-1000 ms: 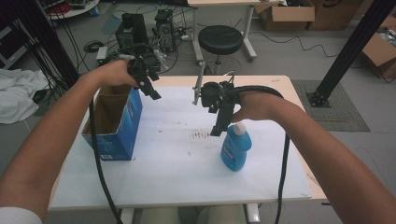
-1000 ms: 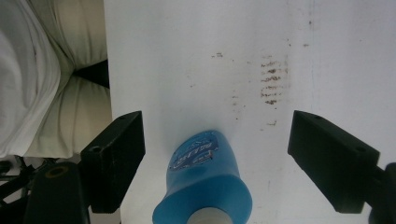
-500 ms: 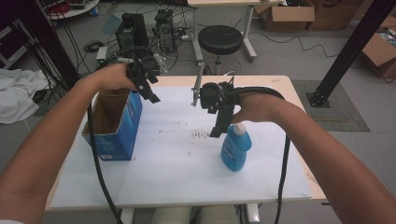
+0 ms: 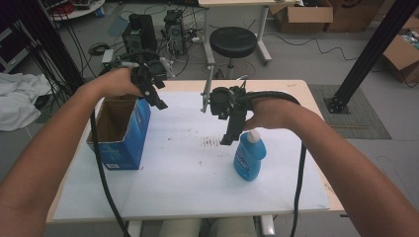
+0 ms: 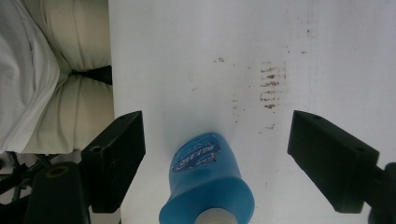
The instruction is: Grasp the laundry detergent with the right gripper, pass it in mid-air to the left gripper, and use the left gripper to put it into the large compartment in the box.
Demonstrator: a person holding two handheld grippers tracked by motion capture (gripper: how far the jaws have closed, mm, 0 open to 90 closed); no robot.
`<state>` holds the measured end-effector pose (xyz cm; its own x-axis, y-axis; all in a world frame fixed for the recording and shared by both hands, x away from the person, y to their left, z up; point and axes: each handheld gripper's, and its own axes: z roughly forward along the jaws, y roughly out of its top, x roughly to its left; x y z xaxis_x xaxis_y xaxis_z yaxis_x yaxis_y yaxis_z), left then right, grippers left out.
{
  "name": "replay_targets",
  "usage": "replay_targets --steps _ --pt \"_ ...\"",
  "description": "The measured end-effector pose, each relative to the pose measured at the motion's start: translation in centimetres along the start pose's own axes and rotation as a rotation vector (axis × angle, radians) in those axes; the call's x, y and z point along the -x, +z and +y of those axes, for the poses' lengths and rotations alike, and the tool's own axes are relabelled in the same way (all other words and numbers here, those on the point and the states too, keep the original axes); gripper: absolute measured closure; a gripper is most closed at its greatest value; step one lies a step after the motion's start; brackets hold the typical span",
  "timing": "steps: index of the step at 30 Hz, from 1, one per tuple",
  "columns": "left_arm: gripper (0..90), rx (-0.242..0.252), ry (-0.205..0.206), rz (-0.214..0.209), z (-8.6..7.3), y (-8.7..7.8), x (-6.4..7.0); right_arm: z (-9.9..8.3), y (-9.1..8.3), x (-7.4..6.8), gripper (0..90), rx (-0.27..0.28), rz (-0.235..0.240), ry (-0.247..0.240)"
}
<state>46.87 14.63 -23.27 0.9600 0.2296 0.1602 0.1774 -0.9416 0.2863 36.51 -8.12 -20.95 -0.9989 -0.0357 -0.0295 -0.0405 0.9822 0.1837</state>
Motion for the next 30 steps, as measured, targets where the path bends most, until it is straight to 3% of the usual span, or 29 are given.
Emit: replay_targets --steps 18,24,30 --pt "18.8 -0.001 -0.007 -0.004 0.1 0.3 -0.3 -0.3 -1.6 1.9 19.2 0.008 -0.025 0.024" --pt "18.8 -0.005 -0.005 -0.007 0.1 0.5 -0.4 -2.4 -3.1 2.9 19.3 0.024 -0.058 0.081" --pt "18.8 -0.005 -0.010 -0.010 0.1 0.6 -0.4 -4.7 -4.2 3.4 19.2 -0.001 -0.082 0.146"
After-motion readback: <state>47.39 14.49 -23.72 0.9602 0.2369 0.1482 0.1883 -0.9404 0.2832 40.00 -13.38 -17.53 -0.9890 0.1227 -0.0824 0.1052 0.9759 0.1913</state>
